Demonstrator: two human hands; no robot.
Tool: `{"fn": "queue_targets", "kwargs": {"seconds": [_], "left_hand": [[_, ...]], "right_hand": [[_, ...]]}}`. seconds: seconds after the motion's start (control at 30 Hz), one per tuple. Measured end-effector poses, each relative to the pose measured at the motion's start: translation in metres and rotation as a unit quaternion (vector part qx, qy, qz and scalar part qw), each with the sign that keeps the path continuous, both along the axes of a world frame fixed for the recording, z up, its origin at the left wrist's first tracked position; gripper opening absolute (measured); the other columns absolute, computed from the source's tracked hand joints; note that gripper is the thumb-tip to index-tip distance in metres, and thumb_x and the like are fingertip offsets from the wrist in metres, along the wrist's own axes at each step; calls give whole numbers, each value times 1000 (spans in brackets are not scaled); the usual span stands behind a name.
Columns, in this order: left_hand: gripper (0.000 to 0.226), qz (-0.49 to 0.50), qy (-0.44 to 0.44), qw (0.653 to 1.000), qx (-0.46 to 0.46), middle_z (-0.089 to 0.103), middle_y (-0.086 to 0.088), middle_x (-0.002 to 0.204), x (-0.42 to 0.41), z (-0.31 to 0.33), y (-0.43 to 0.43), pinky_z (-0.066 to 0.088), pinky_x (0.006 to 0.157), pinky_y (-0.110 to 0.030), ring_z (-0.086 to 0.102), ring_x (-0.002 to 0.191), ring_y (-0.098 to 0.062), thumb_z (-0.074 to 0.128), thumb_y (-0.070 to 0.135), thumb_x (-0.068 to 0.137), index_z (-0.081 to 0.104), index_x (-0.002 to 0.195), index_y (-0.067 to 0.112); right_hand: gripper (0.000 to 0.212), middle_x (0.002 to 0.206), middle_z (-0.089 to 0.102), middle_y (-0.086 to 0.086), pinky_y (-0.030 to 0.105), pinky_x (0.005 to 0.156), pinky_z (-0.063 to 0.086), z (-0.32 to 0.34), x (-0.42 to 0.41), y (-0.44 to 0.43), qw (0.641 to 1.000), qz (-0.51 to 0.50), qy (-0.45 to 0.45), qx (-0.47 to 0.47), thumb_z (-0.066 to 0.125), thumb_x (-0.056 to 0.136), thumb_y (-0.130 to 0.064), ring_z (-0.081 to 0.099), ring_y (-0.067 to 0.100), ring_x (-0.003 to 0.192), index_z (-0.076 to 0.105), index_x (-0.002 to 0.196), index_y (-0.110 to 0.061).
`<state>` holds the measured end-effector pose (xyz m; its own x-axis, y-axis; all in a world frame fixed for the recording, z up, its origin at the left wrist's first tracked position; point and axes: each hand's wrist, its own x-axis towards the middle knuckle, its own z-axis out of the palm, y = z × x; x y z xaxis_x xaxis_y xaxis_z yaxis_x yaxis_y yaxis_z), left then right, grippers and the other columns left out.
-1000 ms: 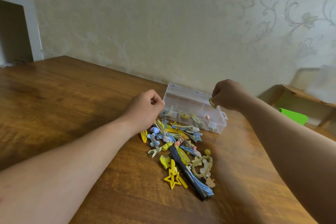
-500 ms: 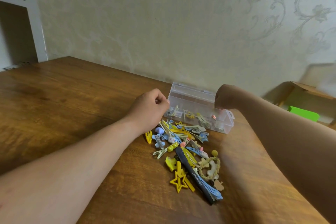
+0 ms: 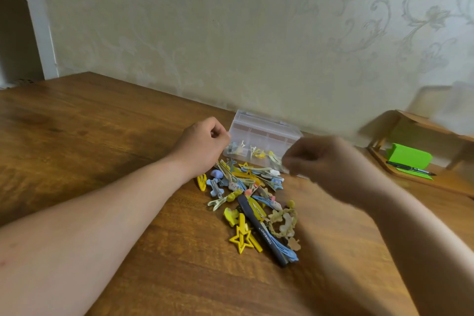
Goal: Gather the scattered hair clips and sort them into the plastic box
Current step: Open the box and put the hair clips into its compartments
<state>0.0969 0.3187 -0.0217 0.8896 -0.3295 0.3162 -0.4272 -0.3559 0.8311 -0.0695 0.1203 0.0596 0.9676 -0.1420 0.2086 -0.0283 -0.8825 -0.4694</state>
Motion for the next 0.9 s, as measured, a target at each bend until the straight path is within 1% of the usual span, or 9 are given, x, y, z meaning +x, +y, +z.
{"fn": "queue_targets", "kwargs": {"seconds": [0.07, 0.17, 0.2, 0.27, 0.43, 0.57, 0.7, 0.8, 0.9], "left_hand": [[13, 2, 2, 1000, 0, 71, 4, 98, -1, 0, -1, 55, 81, -36, 65, 93, -15, 60, 34, 105, 68, 100, 24], [13, 7, 1, 1000, -2, 71, 3, 96, -3, 1, -1, 52, 74, -32, 65, 91, -13, 61, 32, 105, 69, 100, 23], [13, 8, 0, 1000, -3, 70, 3, 95, -3, 2, -2, 50, 71, -31, 64, 89, -13, 61, 31, 105, 69, 100, 22], [14, 9, 4, 1000, -9, 69, 2, 92, -4, 2, -2, 48, 70, -32, 62, 84, -15, 62, 30, 105, 70, 101, 19], [13, 3, 12, 1000, -18, 69, 0, 91, -2, 1, -2, 51, 76, -37, 63, 85, -20, 62, 29, 105, 70, 99, 20], [13, 4, 9, 1000, -12, 70, 0, 94, -3, 1, -2, 56, 82, -43, 66, 92, -23, 62, 30, 105, 69, 99, 21], [13, 9, 6, 1000, -4, 70, 1, 95, -4, 2, -1, 57, 84, -45, 67, 92, -22, 61, 31, 105, 69, 99, 22], [13, 7, 5, 1000, -1, 70, 2, 94, -4, 3, -1, 56, 81, -42, 66, 91, -21, 60, 31, 106, 69, 100, 22], [13, 8, 6, 1000, -2, 69, 2, 91, -4, 2, -1, 51, 73, -36, 65, 87, -19, 60, 30, 106, 69, 99, 22]], "right_hand": [[7, 79, 75, -21, 23, 64, 53, -15, -9, 7, 999, 14, 33, -9, 76, 94, -35, 67, -1, 68, 77, 88, -34], [11, 72, 70, -24, 13, 53, 46, -32, -10, 16, 997, 22, 68, -18, 75, 93, -39, 62, -2, 61, 76, 85, -33], [11, 72, 70, -22, 13, 52, 45, -36, -9, 19, 997, 24, 76, -20, 75, 93, -40, 62, -2, 60, 75, 84, -33], [11, 73, 69, -14, 19, 55, 48, -41, -6, 24, 995, 25, 87, -37, 75, 91, -43, 62, 0, 62, 75, 86, -33], [19, 76, 70, -10, 25, 54, 46, -42, -4, 32, 992, 5, 105, -67, 73, 89, -53, 64, 5, 62, 72, 89, -34], [31, 76, 71, -6, 25, 52, 44, -39, -5, 41, 989, -1, 101, -108, 62, 96, -58, 66, 9, 64, 70, 86, -30], [27, 77, 74, 0, 25, 51, 44, -35, -1, 48, 983, 0, 132, -129, 66, 94, -47, 65, 15, 64, 75, 83, -24], [28, 79, 75, 8, 29, 52, 45, -35, 4, 50, 982, 9, 155, -107, 67, 93, -39, 56, 17, 58, 78, 80, -17], [25, 75, 73, 8, 29, 53, 45, -33, 3, 46, 983, 11, 170, -71, 69, 92, -33, 55, 15, 57, 76, 80, -12]]}}
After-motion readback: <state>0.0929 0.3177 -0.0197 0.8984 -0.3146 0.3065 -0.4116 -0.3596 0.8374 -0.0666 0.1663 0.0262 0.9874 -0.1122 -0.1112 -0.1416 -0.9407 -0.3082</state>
